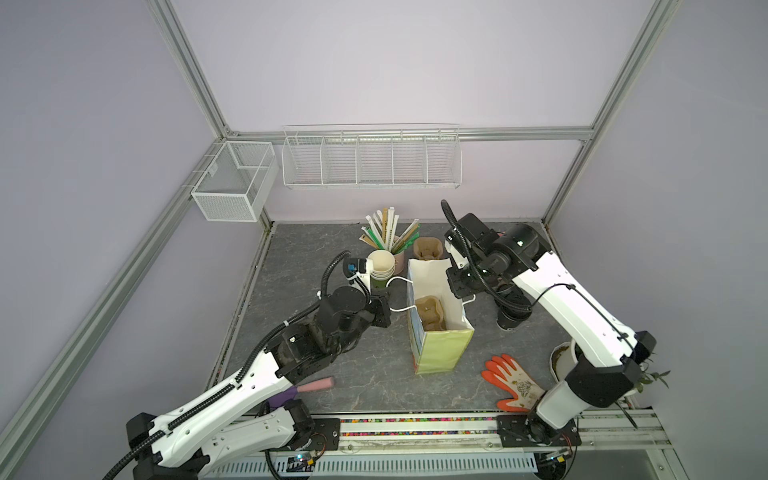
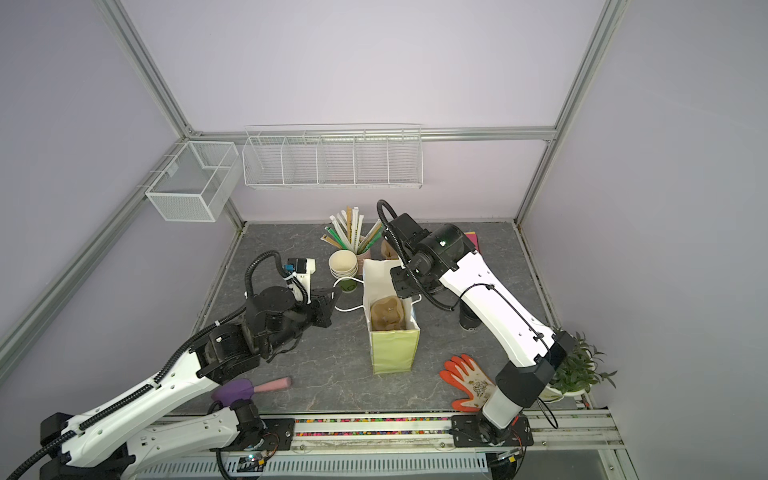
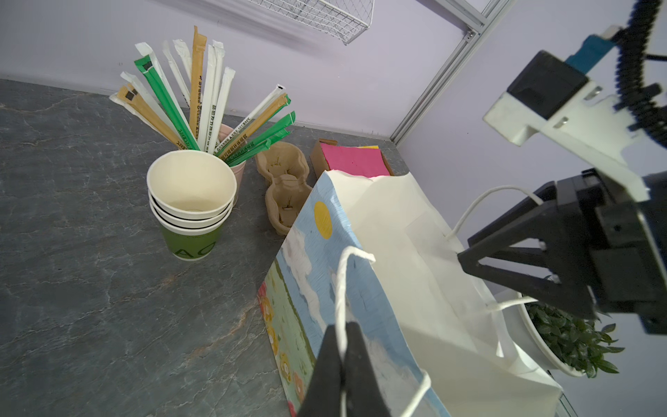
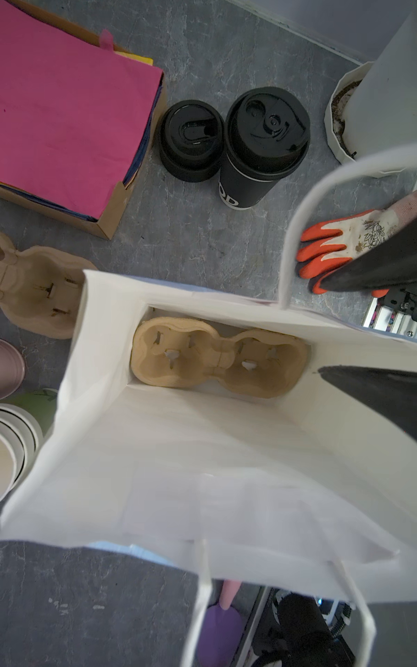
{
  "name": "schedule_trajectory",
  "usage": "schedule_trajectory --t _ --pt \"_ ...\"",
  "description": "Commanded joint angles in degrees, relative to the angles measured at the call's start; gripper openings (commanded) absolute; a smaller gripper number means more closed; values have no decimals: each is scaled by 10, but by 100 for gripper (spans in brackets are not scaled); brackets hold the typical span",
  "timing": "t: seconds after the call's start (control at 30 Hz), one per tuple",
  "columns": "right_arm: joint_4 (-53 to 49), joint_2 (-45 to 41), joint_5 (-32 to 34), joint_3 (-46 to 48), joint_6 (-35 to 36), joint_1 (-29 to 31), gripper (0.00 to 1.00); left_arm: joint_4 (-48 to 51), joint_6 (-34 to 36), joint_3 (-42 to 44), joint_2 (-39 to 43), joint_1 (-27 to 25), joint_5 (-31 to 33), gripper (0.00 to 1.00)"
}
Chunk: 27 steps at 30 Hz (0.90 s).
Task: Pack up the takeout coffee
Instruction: 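Lift the right gripper out of the bag while the left keeps holding the handle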
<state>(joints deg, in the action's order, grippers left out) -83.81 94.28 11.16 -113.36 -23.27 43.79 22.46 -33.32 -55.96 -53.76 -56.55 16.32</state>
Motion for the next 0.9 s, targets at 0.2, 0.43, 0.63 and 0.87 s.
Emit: schedule_trajectory --t 0.2,0.43,0.63,0.87 --pt "19 46 41 -40 26 -17 20 -41 43 1 -7 5 21 0" --pt "23 83 50 -87 48 -31 10 -74 76 -5 -29 36 13 0" --pt "38 105 33 -101 60 -57 7 -94 89 -20 -65 67 -12 0" --pt "36 139 14 -164 86 -77 7 -104 92 -40 -103 71 -15 0"
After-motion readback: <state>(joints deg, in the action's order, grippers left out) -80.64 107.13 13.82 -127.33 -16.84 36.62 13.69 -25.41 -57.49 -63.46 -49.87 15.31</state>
